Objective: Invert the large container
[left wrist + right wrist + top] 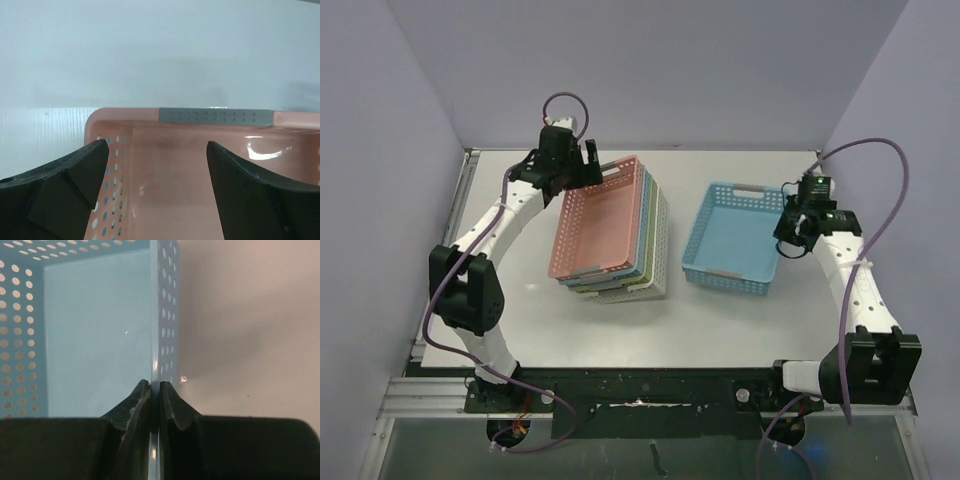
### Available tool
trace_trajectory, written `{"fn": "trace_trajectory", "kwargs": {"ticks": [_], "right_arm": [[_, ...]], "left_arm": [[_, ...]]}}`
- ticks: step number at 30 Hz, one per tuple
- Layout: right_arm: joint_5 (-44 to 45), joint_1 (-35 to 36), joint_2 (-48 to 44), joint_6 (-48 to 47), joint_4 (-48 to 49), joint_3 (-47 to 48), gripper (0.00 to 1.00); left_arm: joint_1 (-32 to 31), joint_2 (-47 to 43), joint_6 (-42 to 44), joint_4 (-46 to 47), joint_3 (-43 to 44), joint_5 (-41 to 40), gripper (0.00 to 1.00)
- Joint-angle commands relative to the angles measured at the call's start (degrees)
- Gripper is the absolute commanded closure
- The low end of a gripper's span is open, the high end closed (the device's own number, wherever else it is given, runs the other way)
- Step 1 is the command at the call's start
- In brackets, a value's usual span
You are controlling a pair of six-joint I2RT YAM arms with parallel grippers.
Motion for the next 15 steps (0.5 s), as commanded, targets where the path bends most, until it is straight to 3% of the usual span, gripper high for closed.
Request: {"fn": "trace_trajectory", "kwargs": {"ticks": [1,3,5,6,8,9,11,15], "right_arm": [[1.55,3.93,3.22,-0.34,5.39,-1.16,1.00],[6.30,3.73,4.19,-0.46,5.48,-1.55,0.97],[9.34,3.06,5.09,-0.80,5.04,-1.25,0.80],[10.05,2.35,5.52,-1.04,4.64,-0.85,0.69],[10.91,2.03,6.20,-1.26,3.94,0.19,0.35],[11.08,2.08,6.42,-1.26,3.58,0.76,0.27],[10.56,2.92,6.25,-0.68,3.27,1.86,0.21],[7.12,6.43,5.16,1.92,5.10,2.35,0.20]], "left_arm": [[-1.82,0.66,3.15,-1.31,8.59,0.90,0.20],[-3.19,0.17,3.49,-1.20,9.60,1.24,0.20],[-4.56,-0.42,3.57,-1.16,9.79,2.28,0.20],[-5.29,-0.66,3.52,-1.23,9.68,2.95,0.20],[-6.79,-1.14,3.42,-1.36,9.60,3.26,0.20],[-7.49,-1.33,3.32,-1.48,9.66,3.40,0.20],[-8.70,-2.00,2.91,-1.46,9.75,3.82,0.20],[-10.75,-4.82,1.51,-0.61,9.89,5.32,0.20]]}}
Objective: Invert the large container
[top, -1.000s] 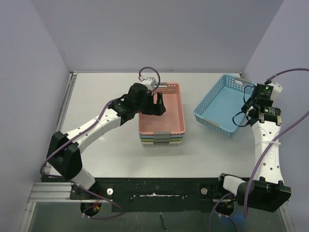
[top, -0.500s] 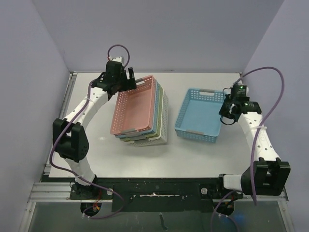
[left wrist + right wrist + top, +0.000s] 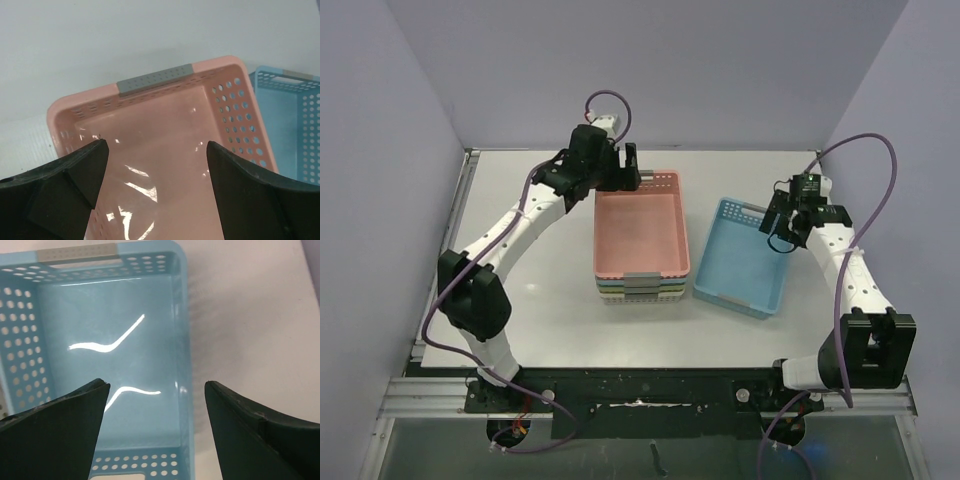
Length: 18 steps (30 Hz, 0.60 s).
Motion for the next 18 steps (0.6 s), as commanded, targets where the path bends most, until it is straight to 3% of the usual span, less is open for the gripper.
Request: {"fn": "trace_trajectory", "kwargs": {"ticks": [1,7,12,18], "right_arm": [[-2.58,4.47,-1.66,3.58,4.15,2.69,0.20],[-6.58,13.72,5.39,11.85,7.22,2.84,0.21],[-11.05,15.96,11.56,15.55,12.35,2.74,0.22],[-12.07,17.06,16.81,14.72,13.09,5.48,0.39]], "left_arm": [[-1.83,-6.40,-1.53,2.12,2.42,2.88,0.20],[-8.07,-8.96,-2.82,3.48,0.56,5.19,0.20],[-10.47,-14.49,-6.18,10.76,-9.41,8.23,0.20],[-10.44,-18.35,-6.56,9.40,-13.46,5.95,0.20]]}}
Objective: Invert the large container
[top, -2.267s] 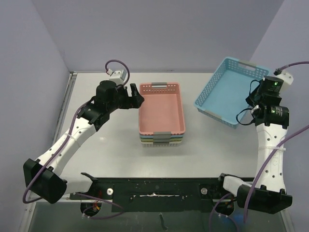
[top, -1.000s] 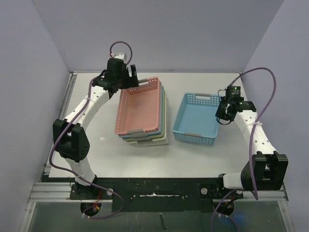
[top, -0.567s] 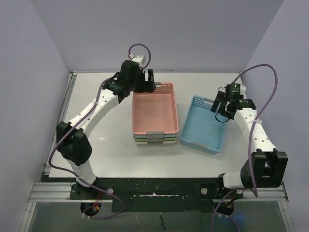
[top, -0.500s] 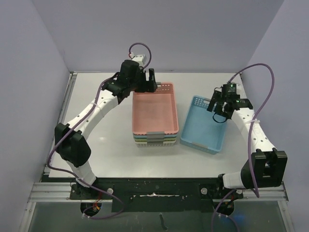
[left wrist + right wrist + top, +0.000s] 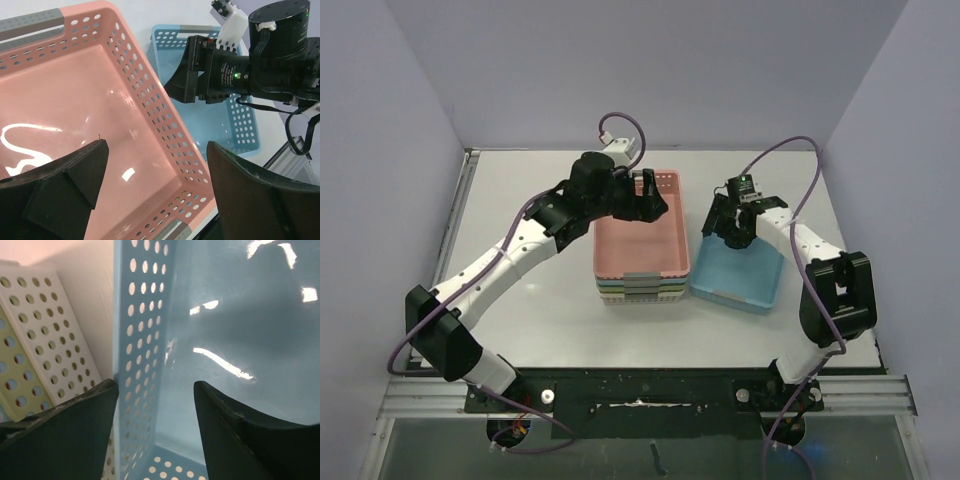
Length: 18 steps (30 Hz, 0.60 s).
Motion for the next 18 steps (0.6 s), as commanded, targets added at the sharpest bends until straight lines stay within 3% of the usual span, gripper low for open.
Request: {"fn": "trace_trajectory", "kwargs": {"ticks": [1,4,9,12,18], "right_arm": [[-0.32,1.09,0.88,0.37,2.97,4.00,0.44],[-0.79,1.30,0.89,-0.32,3.34,4.73,0.58],[-0.42,2.20,2.07,-1.34,2.20,7.17,0.45],[0.94,3.13,3.19,-1.39,1.77,7.08,0.45],[4.74,2.80,4.84,-4.92,-0.50,7.72,0.65]], "left_arm": [[0.64,-3.96,-0.91,3.42,-1.23,-1.24,0.20],[0.77,-5.09,-0.82,3.47,-2.22,-1.89,0.20],[0.77,-6.46,-0.80,5.24,-3.88,-1.29,0.20],[0.75,-6.48,-0.90,5.13,-4.12,-1.11,0.20],[0.79,-7.19,-1.04,4.80,-4.70,-0.99,0.20]]}}
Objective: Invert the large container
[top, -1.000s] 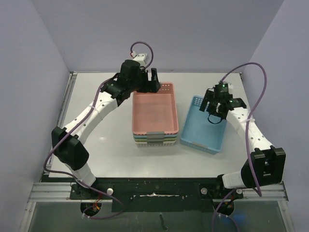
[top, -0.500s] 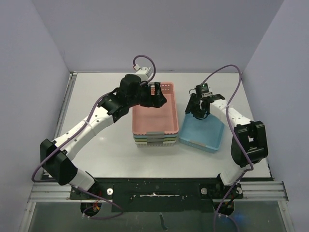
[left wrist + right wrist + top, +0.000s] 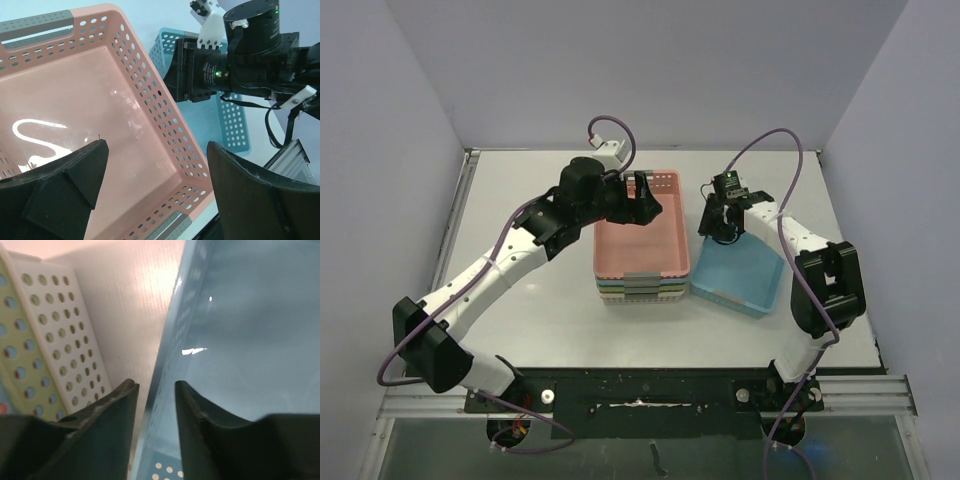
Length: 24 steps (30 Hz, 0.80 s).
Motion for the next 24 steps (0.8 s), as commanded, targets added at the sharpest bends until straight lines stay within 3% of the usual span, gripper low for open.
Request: {"fn": "trace_trajectory", "kwargs": {"ticks": [1,4,6,10,14,18,24], "right_arm": [[3.90,-0.42,0.83,-3.85,-1.78,3.26,0.72],[3.87,-0.85,0.64,-4.64,-2.80,4.03,0.93],[2.72,-1.25,-0.19,-4.94,-2.93,4.70,1.00],[-1.89,-2.86,-3.07,-6.73,-2.40,7.81,1.00],[-18.61,-7.93,-9.35,-6.34,5.49,7.47,1.00],[-41.00,-14.08,-14.38,2.63,20.19,3.47,1.00],[-50.47,-17.59,-16.53,15.00,37.01,-5.07,1.00]], "left_arm": [[0.18,-2.96,-0.51,3.65,-0.78,-0.03,0.20],[0.17,-3.92,-0.53,4.37,-2.18,-1.04,0.20],[0.17,-4.65,-0.51,5.22,-3.33,-1.44,0.20],[-0.08,-5.24,-0.58,6.82,-3.87,0.88,0.20],[-0.73,-4.90,-0.86,7.93,-3.37,3.07,0.20],[-0.83,-4.80,-0.66,8.14,-3.48,2.25,0.20],[-0.83,-4.41,-1.00,8.14,-3.34,2.23,0.20]]}}
